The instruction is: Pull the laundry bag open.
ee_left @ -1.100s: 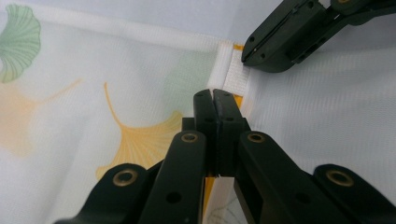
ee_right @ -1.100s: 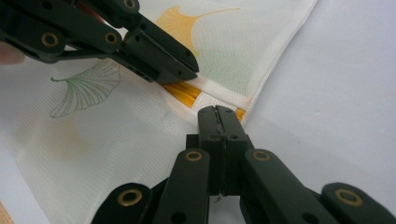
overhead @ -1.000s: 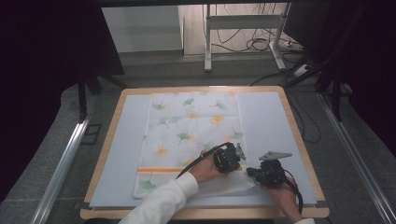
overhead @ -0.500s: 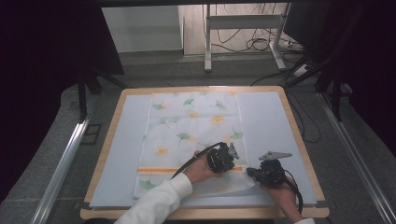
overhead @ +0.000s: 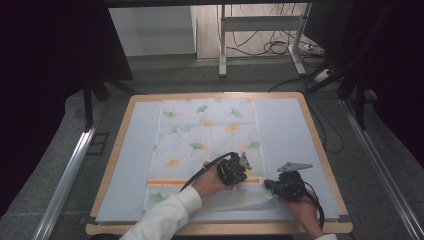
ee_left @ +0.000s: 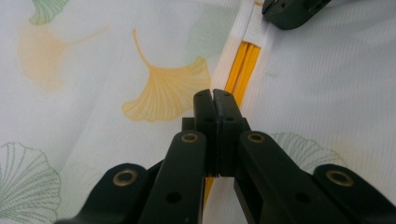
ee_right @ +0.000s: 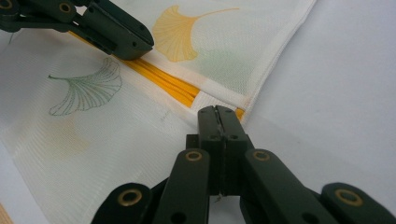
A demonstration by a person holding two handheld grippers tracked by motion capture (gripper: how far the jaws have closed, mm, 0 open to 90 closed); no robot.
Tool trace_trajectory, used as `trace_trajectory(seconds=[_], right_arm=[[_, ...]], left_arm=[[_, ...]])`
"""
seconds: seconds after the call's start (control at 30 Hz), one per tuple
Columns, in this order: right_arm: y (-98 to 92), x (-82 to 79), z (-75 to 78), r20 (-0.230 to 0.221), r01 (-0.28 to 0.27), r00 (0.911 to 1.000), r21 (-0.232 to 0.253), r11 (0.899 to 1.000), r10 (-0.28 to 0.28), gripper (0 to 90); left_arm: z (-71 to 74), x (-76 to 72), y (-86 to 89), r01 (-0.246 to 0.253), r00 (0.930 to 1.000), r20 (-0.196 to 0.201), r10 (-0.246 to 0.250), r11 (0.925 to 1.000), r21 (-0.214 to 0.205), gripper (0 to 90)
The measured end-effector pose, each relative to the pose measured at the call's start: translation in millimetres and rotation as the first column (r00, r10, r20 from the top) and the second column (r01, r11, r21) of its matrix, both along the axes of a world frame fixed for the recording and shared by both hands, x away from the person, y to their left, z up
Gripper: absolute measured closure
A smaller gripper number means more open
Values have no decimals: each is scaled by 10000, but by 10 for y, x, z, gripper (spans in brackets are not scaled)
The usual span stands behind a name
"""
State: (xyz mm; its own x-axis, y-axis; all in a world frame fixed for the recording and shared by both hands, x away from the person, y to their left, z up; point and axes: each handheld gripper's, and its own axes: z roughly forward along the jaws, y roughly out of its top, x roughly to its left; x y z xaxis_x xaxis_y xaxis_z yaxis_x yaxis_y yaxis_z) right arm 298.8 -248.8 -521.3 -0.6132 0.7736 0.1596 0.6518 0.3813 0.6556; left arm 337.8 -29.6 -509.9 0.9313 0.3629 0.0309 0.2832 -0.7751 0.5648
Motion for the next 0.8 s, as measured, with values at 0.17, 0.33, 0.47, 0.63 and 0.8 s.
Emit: trace_trajectory(seconds=[0.17, 0.33, 0.47, 0.63, 0.8], right_arm=[[0, 0, 0, -3, 4, 10000, 1, 10000, -4, 897], [1, -1, 1, -24, 17, 10000, 3, 10000, -17, 897], [0, -2, 3, -50, 21, 10000, -6, 10000, -21, 897], [-1, -2, 3, -64, 31, 10000, 8, 10000, -31, 897], [-1, -3, 3, -66, 33, 10000, 11, 10000, -32, 897]], left_arm=[[-10, 4, 83, -105, 9999, -35, 105, 9999, -4, 900], [-18, -10, 197, -256, 9997, -56, 256, 9997, -2, 900], [-21, -19, 287, -385, 9992, -97, 386, 9993, 20, 900], [-19, -33, 379, -586, 9982, -119, 587, 9983, 64, 900], [-26, -45, 435, -613, 9981, -110, 614, 9981, 45, 900]])
